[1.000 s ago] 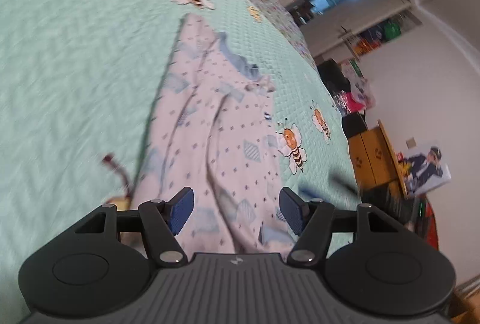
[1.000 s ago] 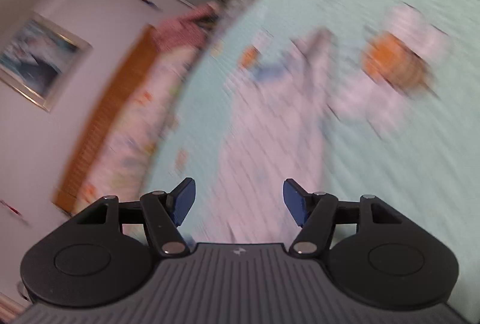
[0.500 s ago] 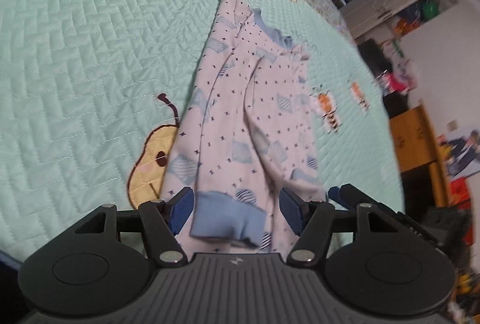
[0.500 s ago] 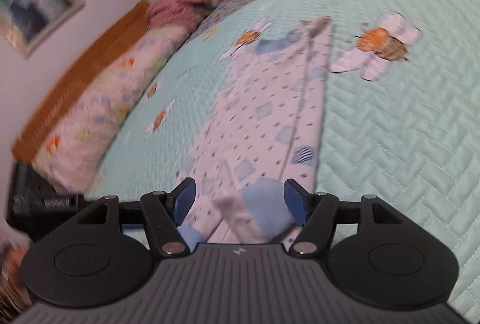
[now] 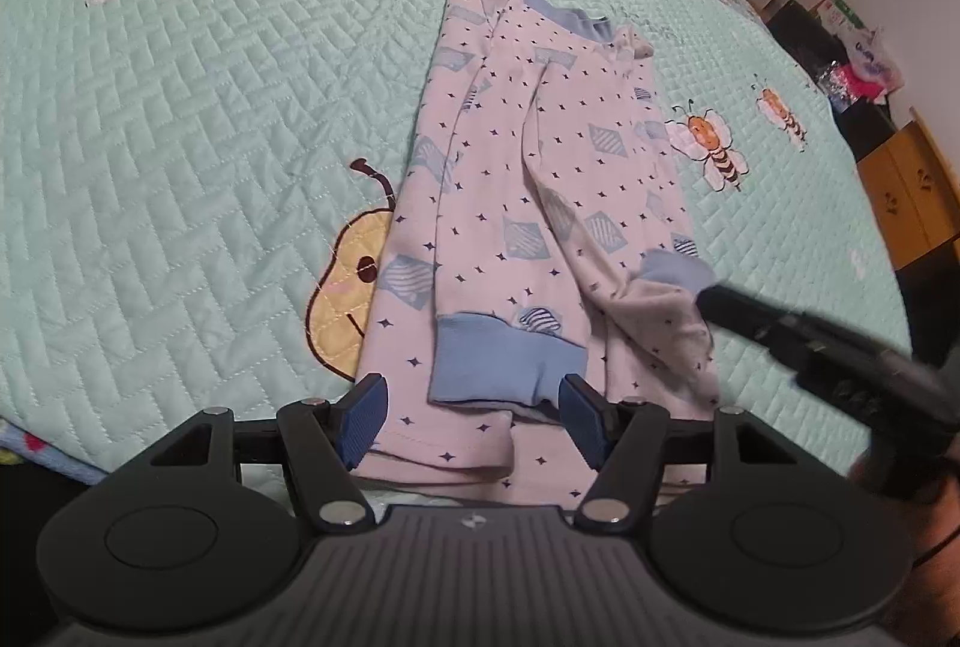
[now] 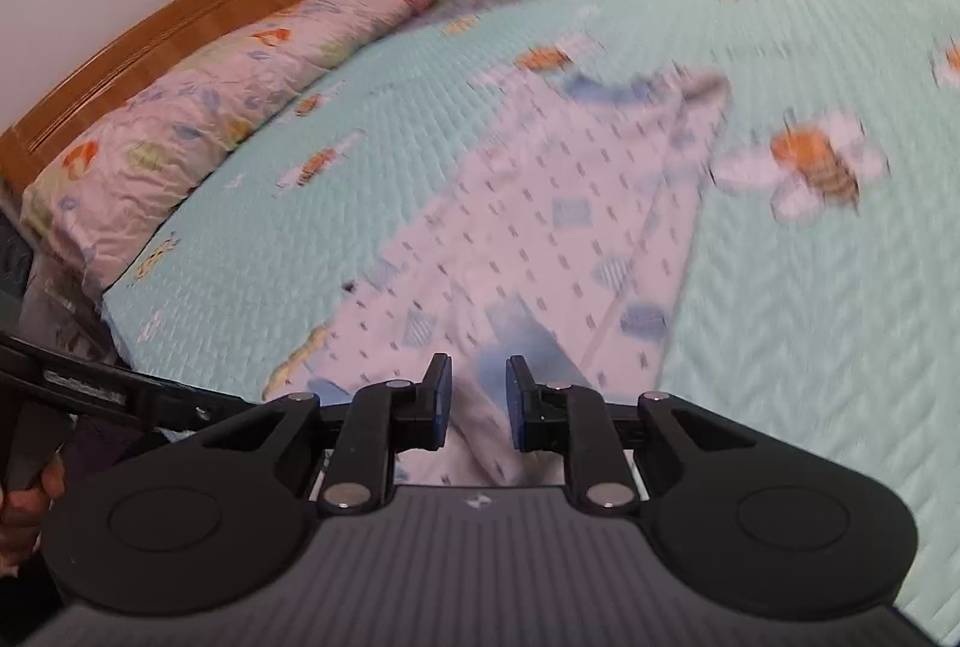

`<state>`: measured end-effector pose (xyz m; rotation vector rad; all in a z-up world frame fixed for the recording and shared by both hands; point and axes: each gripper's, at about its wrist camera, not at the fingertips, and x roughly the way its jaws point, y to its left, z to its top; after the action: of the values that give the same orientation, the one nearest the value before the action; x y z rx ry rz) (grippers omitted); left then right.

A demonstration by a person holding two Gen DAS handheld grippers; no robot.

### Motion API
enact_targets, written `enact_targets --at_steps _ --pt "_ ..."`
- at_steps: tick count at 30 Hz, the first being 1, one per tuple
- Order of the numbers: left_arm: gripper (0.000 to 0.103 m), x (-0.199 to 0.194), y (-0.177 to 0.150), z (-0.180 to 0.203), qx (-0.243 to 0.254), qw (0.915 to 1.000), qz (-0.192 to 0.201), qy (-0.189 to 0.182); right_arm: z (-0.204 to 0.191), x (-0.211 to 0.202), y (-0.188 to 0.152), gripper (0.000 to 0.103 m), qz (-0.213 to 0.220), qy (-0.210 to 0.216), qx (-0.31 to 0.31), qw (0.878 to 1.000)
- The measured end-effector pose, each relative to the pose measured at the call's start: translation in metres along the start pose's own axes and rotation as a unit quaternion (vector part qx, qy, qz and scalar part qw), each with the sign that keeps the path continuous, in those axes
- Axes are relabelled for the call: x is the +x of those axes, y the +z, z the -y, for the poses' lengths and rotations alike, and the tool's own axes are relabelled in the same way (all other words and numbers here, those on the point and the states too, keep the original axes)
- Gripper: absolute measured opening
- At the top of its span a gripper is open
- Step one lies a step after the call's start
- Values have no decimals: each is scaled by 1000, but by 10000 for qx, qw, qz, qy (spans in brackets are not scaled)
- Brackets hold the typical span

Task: Fold clothes
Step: 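Tuck the cuff onto the folded sleeper and open the right gripper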

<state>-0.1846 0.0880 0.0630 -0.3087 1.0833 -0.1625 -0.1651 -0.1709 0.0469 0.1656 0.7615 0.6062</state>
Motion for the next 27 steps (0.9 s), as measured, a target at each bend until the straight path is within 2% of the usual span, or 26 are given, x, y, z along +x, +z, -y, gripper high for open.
enact_targets --at_steps 2,6,9,11,13,15,19,22,24,27 --pt "66 -1 -1 1 41 10000 5 73 -11 -3 0 23 -123 303 -355 9988" --pt "66 -1 1 2 89 9998 -4 174 -27 5 -18 30 -791 796 -790 9905" --pt "66 0 1 2 127 9996 -15 233 -28 2 -28 35 -912 977 -644 9889" --pt "66 0 1 2 145 9996 -26 249 -23 -5 -28 38 -794 1076 -357 9904" --pt "66 1 1 2 171 9994 -35 283 -16 -13 -25 51 -630 1210 22 9906" --pt "66 2 0 3 192 9993 -47 311 -6 -21 -20 53 -448 1268 373 9902" --pt "66 5 0 4 220 9992 -92 329 17 -33 -11 57 86 859 1015 9911" --pt "66 8 -1 6 251 9992 -133 297 32 -33 -7 57 382 644 1475 9862" --pt "66 10 -2 6 235 9993 -183 246 38 -26 -8 58 379 712 1742 9814" --pt "66 13 -4 5 180 9993 -269 181 51 -7 -18 58 -100 1058 2419 9645"
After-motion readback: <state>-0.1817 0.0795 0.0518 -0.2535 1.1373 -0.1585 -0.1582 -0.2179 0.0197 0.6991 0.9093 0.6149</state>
